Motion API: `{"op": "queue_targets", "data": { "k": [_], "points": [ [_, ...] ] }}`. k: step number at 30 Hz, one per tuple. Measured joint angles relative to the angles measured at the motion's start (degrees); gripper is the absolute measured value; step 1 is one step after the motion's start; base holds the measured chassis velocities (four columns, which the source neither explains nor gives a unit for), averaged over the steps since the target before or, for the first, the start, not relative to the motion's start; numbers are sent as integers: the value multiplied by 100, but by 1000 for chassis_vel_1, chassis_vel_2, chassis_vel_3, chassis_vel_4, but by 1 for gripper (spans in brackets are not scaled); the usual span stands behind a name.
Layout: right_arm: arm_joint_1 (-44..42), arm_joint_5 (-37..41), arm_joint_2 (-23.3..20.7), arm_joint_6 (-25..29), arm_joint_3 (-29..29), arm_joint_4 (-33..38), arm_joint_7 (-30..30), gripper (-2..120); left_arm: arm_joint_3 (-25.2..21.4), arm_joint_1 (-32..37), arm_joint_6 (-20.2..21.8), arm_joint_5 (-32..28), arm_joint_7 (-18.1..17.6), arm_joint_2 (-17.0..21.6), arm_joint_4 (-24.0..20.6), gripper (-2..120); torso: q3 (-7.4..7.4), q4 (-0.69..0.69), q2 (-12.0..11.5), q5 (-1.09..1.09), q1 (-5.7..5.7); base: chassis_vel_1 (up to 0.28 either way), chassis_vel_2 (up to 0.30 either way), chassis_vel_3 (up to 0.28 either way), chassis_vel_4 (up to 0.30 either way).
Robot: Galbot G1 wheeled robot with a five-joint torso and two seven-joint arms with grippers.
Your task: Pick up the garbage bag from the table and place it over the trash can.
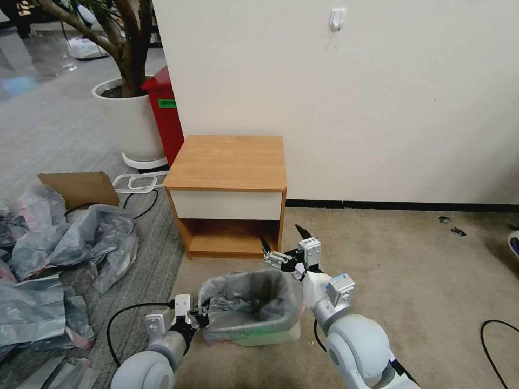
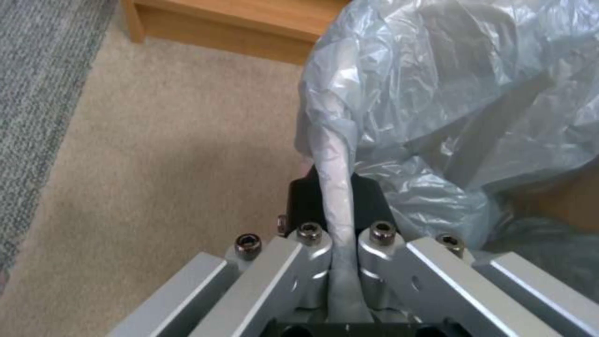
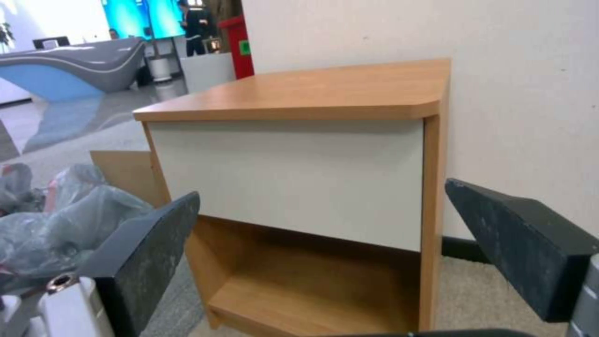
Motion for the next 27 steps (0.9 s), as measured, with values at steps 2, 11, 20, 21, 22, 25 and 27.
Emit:
{"op": "queue_targets", "data": {
  "k": [2, 11, 20, 21, 22, 25, 27],
  "points": [
    [-20, -10, 37, 7, -21, 1, -30, 100, 4, 6, -1, 11, 28, 30, -23, 0, 0, 0, 0, 3, 0, 0, 0, 0, 0],
    [-38, -35, 70, 31, -39, -13, -95, 100, 19, 16, -40, 97, 96, 51, -33, 1, 0, 1, 0, 4, 0, 0, 0, 0, 0],
    [-55, -47, 80, 45, -36, -26, -112, 100, 27, -23, -166, 135, 177, 115, 12, 27, 0, 1, 0, 4, 0, 0, 0, 0, 0],
    [-56, -47, 85, 46, -35, -26, -113, 100, 23, -35, -191, 136, 198, 148, 12, 32, 0, 1, 0, 4, 0, 0, 0, 0, 0],
    [-59, -48, 94, 47, -34, -29, -113, 100, 22, -42, -201, 136, 210, 169, 12, 39, 0, 1, 0, 4, 0, 0, 0, 0, 0],
    [-73, -57, 115, 51, -36, -32, -113, 100, 21, -46, -222, 140, 218, 184, 11, 48, 0, 1, 0, 4, 0, 0, 0, 0, 0],
    [-89, -71, 126, 58, -41, -33, -113, 100, 22, -46, -249, 160, 224, 184, 7, 54, 0, 1, 0, 4, 0, 0, 0, 0, 0]
  ]
}}
